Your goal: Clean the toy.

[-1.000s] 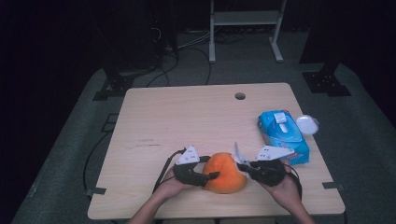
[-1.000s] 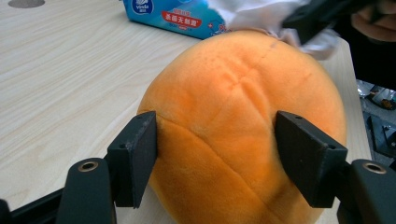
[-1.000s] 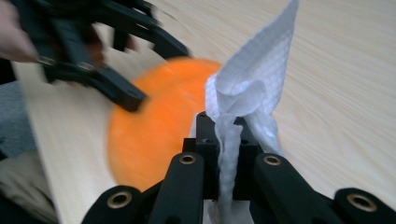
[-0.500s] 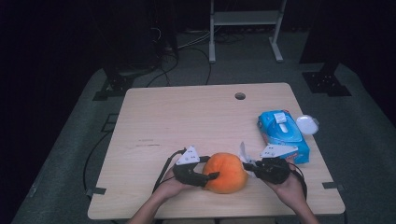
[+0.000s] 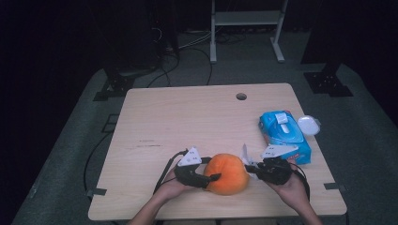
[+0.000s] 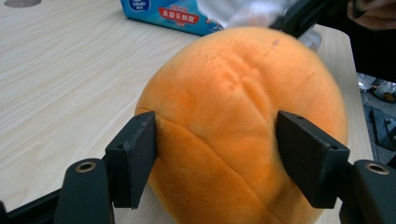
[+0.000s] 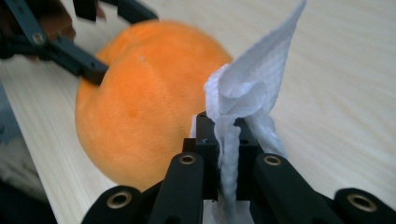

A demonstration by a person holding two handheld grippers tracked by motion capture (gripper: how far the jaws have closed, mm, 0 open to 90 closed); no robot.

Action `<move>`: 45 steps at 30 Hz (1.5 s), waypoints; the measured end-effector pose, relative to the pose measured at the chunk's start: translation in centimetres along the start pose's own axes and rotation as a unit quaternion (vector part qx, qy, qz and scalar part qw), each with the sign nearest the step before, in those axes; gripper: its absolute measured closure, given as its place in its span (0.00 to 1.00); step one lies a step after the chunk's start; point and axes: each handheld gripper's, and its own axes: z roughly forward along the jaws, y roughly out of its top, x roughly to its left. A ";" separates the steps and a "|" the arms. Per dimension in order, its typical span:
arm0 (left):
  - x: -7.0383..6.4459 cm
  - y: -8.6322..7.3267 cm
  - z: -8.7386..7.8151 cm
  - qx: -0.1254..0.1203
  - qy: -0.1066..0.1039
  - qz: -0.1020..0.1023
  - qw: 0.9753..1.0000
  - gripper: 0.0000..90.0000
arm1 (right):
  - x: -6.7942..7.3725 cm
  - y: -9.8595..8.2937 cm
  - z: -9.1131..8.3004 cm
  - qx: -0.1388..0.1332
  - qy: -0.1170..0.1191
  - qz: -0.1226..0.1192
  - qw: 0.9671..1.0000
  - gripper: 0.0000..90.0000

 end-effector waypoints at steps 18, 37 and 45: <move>-1.7 0.9 0.0 -0.012 -0.007 0.041 0.999 0.21 | 2.2 1.1 0.7 -0.020 0.041 -0.022 0.999 0.94; -0.9 1.3 -0.4 -0.019 -0.026 0.037 0.999 0.10 | 2.8 1.1 1.1 0.025 0.086 -0.055 0.994 0.95; -1.3 0.3 1.2 0.005 -0.041 0.021 0.999 0.32 | 2.6 1.2 0.6 0.015 0.070 -0.058 0.996 0.95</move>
